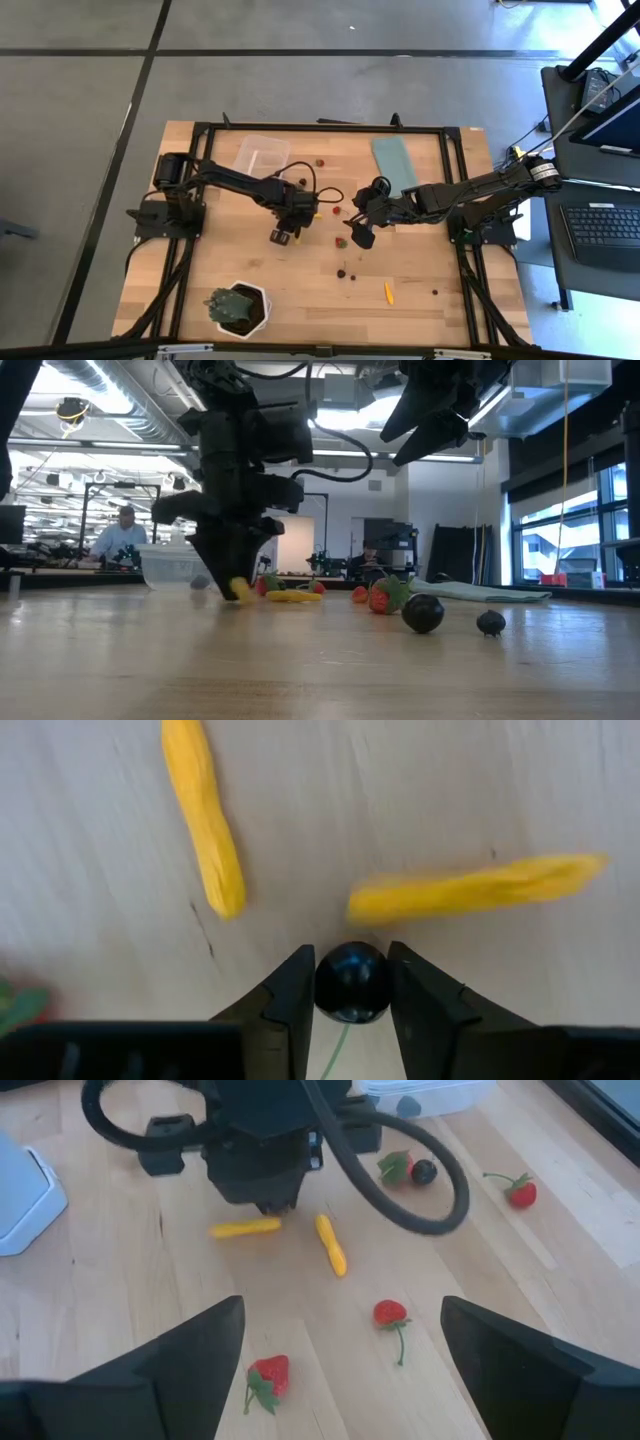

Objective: Pick and placing Produce into tupperware
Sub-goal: Put the black cherry into the transparent bin

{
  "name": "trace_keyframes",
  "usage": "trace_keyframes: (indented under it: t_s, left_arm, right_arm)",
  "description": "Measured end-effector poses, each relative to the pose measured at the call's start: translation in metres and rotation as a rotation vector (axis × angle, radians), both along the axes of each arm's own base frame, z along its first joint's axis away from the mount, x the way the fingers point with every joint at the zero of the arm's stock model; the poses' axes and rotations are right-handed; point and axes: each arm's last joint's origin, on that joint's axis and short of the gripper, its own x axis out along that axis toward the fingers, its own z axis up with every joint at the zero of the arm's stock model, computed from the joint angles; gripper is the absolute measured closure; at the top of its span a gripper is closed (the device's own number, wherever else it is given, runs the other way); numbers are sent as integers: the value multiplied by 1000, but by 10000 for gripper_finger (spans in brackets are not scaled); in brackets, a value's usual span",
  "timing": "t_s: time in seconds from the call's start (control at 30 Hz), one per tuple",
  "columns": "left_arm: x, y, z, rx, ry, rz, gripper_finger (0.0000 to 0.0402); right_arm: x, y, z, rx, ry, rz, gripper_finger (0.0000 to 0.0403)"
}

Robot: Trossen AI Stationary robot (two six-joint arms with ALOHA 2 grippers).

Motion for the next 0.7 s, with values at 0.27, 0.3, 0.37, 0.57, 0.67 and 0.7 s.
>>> trace_keyframes:
  t_s: [0.27, 0.3, 0.37, 0.57, 0.67, 0.7]
  left_arm:
    - [-2, 0, 2, 13, 19, 4, 302]
    - [-3, 0, 2, 17, 21, 5, 302]
    - [-6, 2, 7, 30, 30, 11, 301]
    - [-19, 13, 37, 81, -8, 72, 302]
    - [-30, 25, 61, 83, -78, 145, 302]
    - [-33, 30, 69, 89, -106, 176, 302]
  right_arm:
    - [0, 0, 0, -3, 6, 2, 64]
    - [0, 0, 0, -3, 5, 2, 64]
    - [0, 0, 0, -3, 7, 2, 64]
    - [0, 0, 0, -4, 7, 2, 64]
    - [0, 0, 0, -9, 7, 7, 64]
    - [0, 0, 0, -13, 8, 11, 64]
